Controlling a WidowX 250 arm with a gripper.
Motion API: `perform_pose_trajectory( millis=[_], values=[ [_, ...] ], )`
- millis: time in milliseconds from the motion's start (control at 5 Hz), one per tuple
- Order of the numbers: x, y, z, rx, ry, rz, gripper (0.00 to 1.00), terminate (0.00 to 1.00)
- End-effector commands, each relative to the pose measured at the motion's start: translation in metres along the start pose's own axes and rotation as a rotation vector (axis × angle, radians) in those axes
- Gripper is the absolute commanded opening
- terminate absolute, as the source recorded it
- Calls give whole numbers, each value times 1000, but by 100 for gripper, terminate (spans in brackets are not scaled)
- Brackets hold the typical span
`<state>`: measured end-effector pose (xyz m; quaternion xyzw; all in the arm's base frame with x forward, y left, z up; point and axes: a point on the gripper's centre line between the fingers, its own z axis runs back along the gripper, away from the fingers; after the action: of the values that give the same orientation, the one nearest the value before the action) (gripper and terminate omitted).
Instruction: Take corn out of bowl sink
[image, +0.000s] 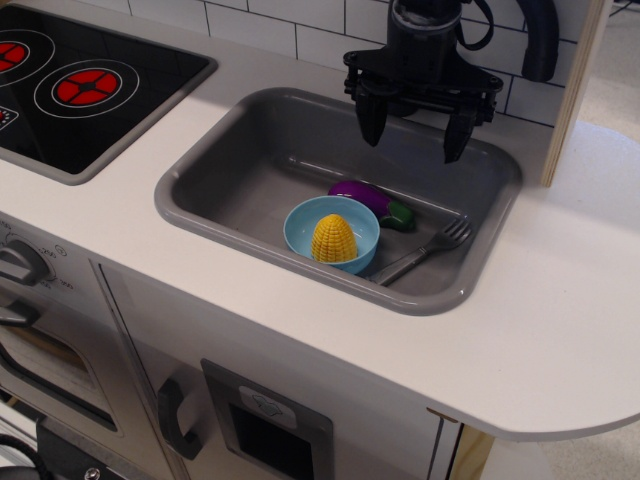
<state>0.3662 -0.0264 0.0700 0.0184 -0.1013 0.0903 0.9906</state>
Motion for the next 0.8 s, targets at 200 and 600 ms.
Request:
perform_pose_trajectory(
  millis=[200,600],
  values=[
    [-15,21,0,-15,-4,56,100,0],
    [-33,51,-8,-10,-8,142,100,0]
  ],
)
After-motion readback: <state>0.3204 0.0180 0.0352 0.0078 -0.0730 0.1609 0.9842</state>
